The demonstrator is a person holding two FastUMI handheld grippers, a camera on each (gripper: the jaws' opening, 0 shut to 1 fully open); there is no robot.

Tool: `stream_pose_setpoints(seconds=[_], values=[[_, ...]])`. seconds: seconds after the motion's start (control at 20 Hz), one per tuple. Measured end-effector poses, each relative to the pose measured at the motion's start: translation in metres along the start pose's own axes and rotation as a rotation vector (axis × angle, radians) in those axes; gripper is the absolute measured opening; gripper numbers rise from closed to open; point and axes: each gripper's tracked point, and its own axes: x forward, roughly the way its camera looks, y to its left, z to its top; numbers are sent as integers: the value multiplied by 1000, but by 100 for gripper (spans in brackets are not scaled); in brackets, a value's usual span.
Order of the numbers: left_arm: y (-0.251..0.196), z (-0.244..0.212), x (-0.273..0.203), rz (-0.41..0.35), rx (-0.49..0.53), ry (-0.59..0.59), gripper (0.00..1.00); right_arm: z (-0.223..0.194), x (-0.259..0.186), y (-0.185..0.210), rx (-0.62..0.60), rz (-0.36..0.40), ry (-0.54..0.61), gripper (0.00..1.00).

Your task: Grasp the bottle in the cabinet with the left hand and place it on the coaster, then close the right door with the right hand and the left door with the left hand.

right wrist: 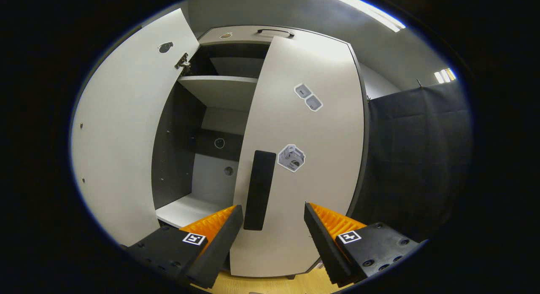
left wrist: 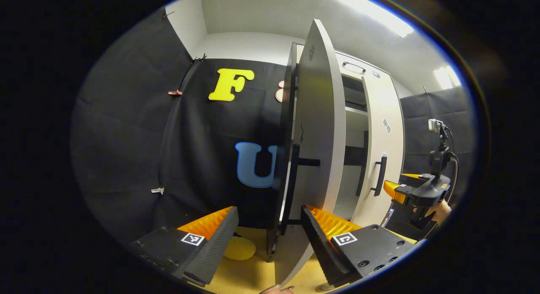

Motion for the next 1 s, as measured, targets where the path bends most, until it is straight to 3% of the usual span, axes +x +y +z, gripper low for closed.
stream_pose_setpoints(seconds=[0.4, 0.55, 0.6, 1.0], values=[[-7, 14, 12, -64, 35, -24, 93, -18, -9, -4, -22, -1, 52, 98], [-7, 12, 10, -63, 13, -18, 96, -16, -11, -8, -25, 1, 47, 97], [-8, 11, 10, -62, 2, -18, 92, -14, -11, -9, -26, 3, 42, 98], [-34, 8, 8, -30, -1, -13, 92, 6, -11, -26, 6, 49, -15, 97]])
